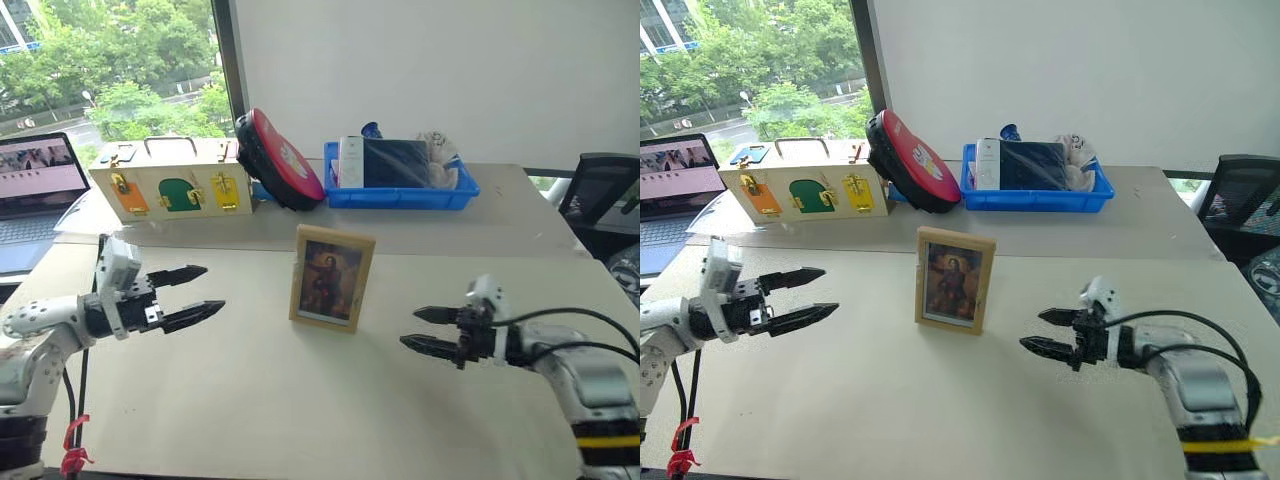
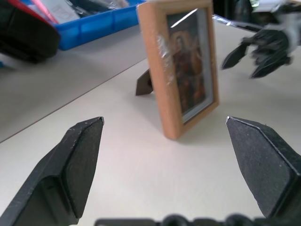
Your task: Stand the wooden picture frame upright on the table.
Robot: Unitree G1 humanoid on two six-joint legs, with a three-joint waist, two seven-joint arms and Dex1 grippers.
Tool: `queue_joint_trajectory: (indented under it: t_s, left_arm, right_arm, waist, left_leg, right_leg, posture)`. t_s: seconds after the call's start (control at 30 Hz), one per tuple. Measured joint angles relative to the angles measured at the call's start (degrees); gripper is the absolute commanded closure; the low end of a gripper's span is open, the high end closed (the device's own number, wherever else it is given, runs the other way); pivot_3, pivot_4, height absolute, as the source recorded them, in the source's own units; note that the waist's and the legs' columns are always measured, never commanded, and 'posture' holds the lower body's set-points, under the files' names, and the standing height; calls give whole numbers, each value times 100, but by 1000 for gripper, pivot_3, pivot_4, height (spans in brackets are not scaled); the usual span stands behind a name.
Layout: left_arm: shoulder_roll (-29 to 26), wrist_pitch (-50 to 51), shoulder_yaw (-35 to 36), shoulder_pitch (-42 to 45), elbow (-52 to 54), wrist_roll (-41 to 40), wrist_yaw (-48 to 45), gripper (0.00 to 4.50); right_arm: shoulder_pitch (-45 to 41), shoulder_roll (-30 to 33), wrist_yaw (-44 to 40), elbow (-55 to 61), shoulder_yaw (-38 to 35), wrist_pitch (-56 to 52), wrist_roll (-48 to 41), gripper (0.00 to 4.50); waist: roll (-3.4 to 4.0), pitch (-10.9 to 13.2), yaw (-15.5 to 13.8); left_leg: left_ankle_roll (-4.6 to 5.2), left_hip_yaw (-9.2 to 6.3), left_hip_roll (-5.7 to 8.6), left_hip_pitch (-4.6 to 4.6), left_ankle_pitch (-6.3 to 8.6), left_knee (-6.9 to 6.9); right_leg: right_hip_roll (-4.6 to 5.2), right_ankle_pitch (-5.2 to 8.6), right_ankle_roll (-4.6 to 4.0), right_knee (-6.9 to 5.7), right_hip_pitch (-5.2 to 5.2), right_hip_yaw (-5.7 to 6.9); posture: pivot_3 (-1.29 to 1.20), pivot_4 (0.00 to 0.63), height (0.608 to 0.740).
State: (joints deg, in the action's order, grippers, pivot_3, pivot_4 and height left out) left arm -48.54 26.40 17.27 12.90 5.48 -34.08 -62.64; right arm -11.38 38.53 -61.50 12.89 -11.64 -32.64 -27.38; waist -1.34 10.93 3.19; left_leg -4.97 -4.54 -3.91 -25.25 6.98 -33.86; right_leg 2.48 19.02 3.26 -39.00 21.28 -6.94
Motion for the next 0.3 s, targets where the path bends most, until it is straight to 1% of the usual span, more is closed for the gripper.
queue_joint_trajectory:
  t_s: [0.1,0.17,0.3]
  left_arm:
    - [239,-40,-190,42,25,296,457,0]
    - [312,-97,-296,36,53,441,588,0]
    - [421,-236,-363,23,57,497,658,0]
  right_arm:
    - [277,-165,699,1001,-618,-181,-403,84]
    - [466,-269,1193,1578,-905,-429,-700,84]
    - [722,-556,1903,1946,-984,-688,-950,84]
  waist:
    - [-2,0,-9]
    - [-6,-2,-21]
    - [-6,-3,-39]
  left_leg:
    - [-1,0,-1,0,0,-4]
    - [-1,-1,-1,0,0,-2]
    - [-1,0,0,-1,0,-1]
  right_leg:
    - [-1,8,16,0,-3,0]
    - [-1,-1,0,0,-3,1]
    - [0,-1,0,1,-3,-1]
  posture:
    - [0,150,735]
    - [0,150,735]
    - [0,150,735]
